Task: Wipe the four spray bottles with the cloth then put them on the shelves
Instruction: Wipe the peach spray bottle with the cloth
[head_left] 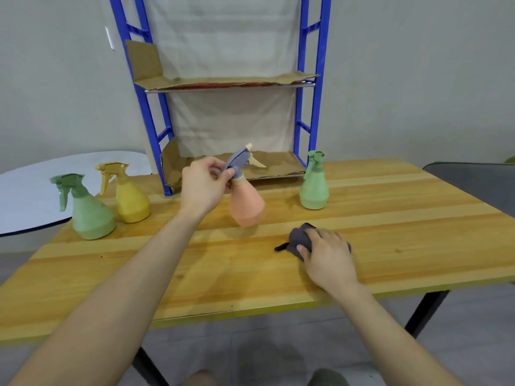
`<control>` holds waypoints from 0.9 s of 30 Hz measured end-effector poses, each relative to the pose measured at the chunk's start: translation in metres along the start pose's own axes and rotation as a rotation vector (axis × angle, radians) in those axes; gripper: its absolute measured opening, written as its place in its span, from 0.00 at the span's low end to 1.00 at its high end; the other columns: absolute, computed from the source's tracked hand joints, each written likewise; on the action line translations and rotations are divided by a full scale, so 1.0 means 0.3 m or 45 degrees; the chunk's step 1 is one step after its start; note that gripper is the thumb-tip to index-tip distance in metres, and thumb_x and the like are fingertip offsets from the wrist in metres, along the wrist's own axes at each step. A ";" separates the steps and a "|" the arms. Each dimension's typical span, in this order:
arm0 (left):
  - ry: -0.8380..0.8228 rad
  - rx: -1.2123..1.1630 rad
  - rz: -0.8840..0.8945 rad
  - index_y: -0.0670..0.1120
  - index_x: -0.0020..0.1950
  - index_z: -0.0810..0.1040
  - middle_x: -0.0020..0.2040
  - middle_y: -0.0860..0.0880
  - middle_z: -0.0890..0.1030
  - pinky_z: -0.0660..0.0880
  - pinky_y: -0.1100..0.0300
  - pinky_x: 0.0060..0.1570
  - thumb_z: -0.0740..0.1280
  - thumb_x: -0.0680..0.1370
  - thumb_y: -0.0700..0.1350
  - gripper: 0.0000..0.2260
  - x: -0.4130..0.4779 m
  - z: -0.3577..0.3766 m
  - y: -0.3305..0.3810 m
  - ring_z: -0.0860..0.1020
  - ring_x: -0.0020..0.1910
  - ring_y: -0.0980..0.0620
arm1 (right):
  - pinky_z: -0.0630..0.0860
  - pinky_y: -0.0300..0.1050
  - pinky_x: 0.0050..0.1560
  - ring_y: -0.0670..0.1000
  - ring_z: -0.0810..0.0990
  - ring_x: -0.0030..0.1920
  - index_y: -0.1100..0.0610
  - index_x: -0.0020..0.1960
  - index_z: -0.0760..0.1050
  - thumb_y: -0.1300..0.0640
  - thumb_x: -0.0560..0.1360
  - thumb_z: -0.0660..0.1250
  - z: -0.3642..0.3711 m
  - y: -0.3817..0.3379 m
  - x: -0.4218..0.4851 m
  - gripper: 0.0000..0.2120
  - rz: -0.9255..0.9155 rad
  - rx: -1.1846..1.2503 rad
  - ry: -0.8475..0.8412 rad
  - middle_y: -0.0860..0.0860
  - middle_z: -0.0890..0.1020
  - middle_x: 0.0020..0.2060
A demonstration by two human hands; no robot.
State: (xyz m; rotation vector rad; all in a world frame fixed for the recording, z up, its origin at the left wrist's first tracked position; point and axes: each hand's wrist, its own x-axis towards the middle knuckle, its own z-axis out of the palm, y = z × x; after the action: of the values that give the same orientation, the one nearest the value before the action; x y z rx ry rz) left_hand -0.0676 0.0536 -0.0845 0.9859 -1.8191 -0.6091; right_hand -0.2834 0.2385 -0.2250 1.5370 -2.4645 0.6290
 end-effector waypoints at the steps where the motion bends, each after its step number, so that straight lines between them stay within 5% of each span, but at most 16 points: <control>1: 0.051 0.033 0.002 0.51 0.49 0.85 0.44 0.51 0.87 0.88 0.48 0.46 0.78 0.78 0.49 0.05 0.003 -0.033 -0.024 0.88 0.38 0.52 | 0.73 0.58 0.66 0.62 0.81 0.61 0.57 0.71 0.78 0.45 0.84 0.65 0.032 -0.030 0.014 0.22 -0.038 -0.068 -0.029 0.57 0.84 0.61; 6: 0.196 0.070 -0.067 0.53 0.49 0.84 0.44 0.52 0.86 0.87 0.44 0.49 0.75 0.75 0.55 0.07 -0.018 -0.237 -0.146 0.88 0.42 0.47 | 0.67 0.59 0.73 0.62 0.77 0.70 0.56 0.78 0.70 0.43 0.86 0.55 0.106 -0.313 0.130 0.25 -0.154 -0.144 -0.195 0.56 0.79 0.70; 13: 0.412 0.119 -0.061 0.58 0.49 0.82 0.44 0.52 0.86 0.86 0.43 0.49 0.73 0.76 0.57 0.06 -0.071 -0.416 -0.210 0.88 0.38 0.47 | 0.66 0.58 0.74 0.59 0.76 0.69 0.54 0.78 0.72 0.43 0.83 0.56 0.176 -0.761 0.022 0.27 -0.614 0.102 -0.375 0.54 0.80 0.69; 19: 0.364 0.119 -0.064 0.53 0.51 0.83 0.45 0.53 0.86 0.86 0.44 0.48 0.72 0.75 0.61 0.13 -0.080 -0.370 -0.190 0.89 0.40 0.49 | 0.70 0.53 0.72 0.52 0.78 0.67 0.44 0.70 0.78 0.42 0.74 0.61 0.069 -0.668 -0.089 0.26 -0.829 0.367 -0.558 0.44 0.84 0.65; 24: 0.208 0.054 -0.053 0.52 0.52 0.84 0.44 0.53 0.86 0.87 0.44 0.47 0.74 0.77 0.56 0.10 -0.096 -0.264 -0.152 0.89 0.40 0.48 | 0.70 0.49 0.72 0.48 0.76 0.69 0.42 0.74 0.75 0.37 0.78 0.66 -0.002 -0.361 -0.075 0.25 -0.577 0.352 -0.457 0.41 0.81 0.68; 27: 0.121 -0.100 -0.106 0.46 0.53 0.86 0.45 0.47 0.86 0.88 0.46 0.45 0.77 0.80 0.46 0.06 -0.113 -0.196 -0.134 0.89 0.37 0.49 | 0.78 0.49 0.56 0.53 0.82 0.58 0.48 0.64 0.80 0.42 0.82 0.68 -0.015 -0.227 -0.026 0.15 -0.160 0.448 -0.209 0.46 0.85 0.54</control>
State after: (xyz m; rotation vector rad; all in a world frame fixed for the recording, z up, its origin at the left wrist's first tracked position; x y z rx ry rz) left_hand 0.0077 0.0602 -0.1064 1.0248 -1.6651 -0.6680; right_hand -0.2197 0.2209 -0.2059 1.9240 -2.4427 0.9932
